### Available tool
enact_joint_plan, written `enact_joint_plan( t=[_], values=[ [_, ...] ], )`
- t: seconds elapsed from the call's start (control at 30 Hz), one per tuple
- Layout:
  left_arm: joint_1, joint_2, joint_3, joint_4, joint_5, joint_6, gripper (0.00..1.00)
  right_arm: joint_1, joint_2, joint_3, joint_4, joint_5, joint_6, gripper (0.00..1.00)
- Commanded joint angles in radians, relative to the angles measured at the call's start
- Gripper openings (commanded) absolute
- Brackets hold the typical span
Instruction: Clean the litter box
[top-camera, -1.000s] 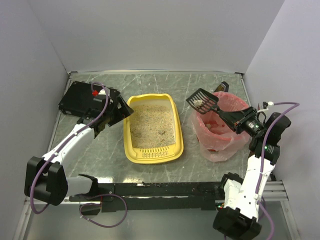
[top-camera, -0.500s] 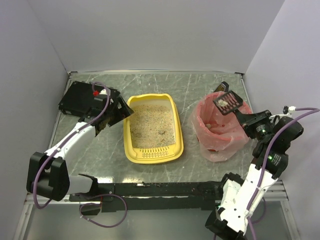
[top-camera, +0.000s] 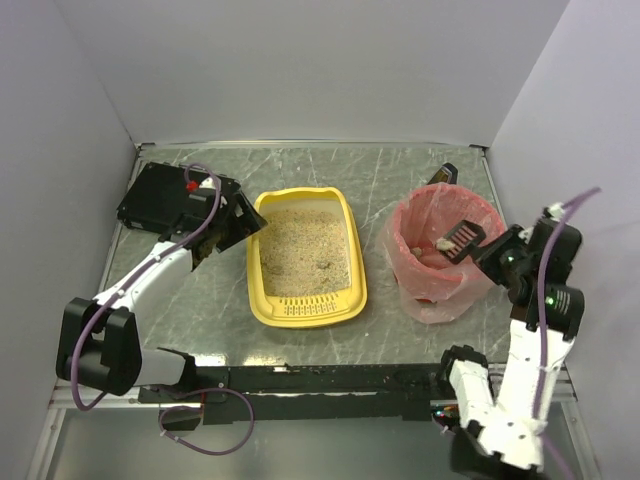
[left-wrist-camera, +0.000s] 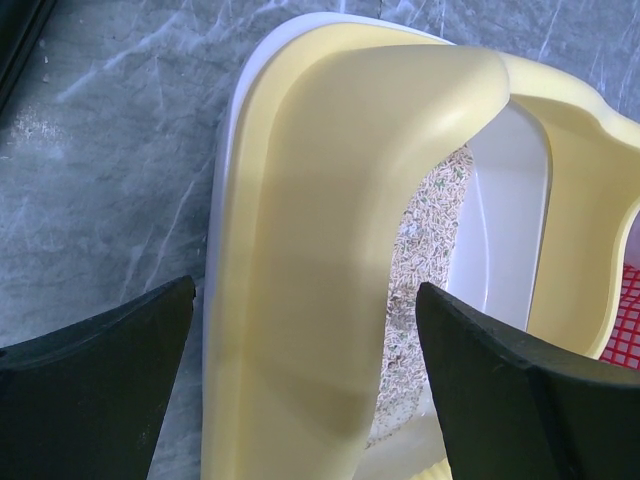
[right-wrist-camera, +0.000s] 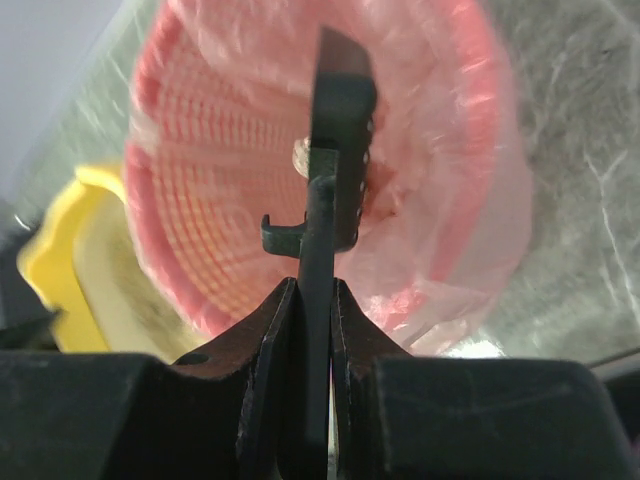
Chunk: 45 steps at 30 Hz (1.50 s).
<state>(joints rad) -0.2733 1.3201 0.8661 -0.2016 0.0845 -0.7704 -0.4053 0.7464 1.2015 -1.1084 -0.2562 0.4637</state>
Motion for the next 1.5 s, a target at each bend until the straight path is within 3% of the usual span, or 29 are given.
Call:
enact_joint_plan(
  t=[0.0,0.17,0.3,0.63,0.77,0.8,0.87,0.9,1.0,1.1,1.23,1.33,1.43,1.47],
  values=[
    [0.005,0.002,0.016,0.048,0.020,0.003,0.97,0.225,0.057,0.102,-0.051,0.268,0.007,0.00],
    [0.005,0.022,0.019,0.041,0.018,0.013,0.97,0.280,0.111,0.194,-0.111,0.457,-0.005,0.00],
    [0.006,0.018,0.016,0.036,0.020,0.014,0.97,0.283,0.091,0.221,-0.093,0.473,-0.078,0.00],
    [0.014,0.030,-0.050,0.093,0.139,0.031,0.97,0.283,-0.091,0.225,0.188,0.056,-0.163,0.00],
    [0.014,0.016,-0.056,0.096,0.158,0.037,0.97,0.298,-0.058,0.147,0.408,-0.488,-0.103,0.00],
    [0.013,0.016,-0.055,0.081,0.152,0.040,0.97,0.321,-0.015,0.141,0.447,-0.492,-0.096,0.00],
    [0.014,0.010,-0.052,0.065,0.132,0.034,0.97,0.400,0.024,0.141,0.455,-0.415,-0.117,0.00],
    [0.013,0.008,-0.052,0.057,0.118,0.034,0.97,0.522,0.072,0.153,0.447,-0.340,-0.160,0.00],
    [0.014,-0.010,-0.052,0.041,0.103,0.031,0.97,0.700,0.213,0.214,0.412,-0.304,-0.247,0.00],
    [0.013,-0.021,-0.042,0.018,0.084,0.028,0.97,0.801,0.388,0.337,0.248,-0.139,-0.325,0.00],
    [0.014,-0.010,-0.021,-0.031,0.055,0.034,0.97,0.936,0.592,0.535,0.024,0.200,-0.367,0.00],
    [0.014,-0.002,-0.047,-0.009,0.086,0.020,0.97,0.985,0.685,0.535,-0.041,0.319,-0.363,0.00],
    [0.013,0.021,-0.047,-0.001,0.098,0.026,0.97,1.055,0.821,0.637,-0.106,0.322,-0.382,0.00],
    [0.013,0.031,-0.045,0.002,0.110,0.026,0.97,1.118,0.882,0.659,-0.116,0.406,-0.388,0.00]
  ],
)
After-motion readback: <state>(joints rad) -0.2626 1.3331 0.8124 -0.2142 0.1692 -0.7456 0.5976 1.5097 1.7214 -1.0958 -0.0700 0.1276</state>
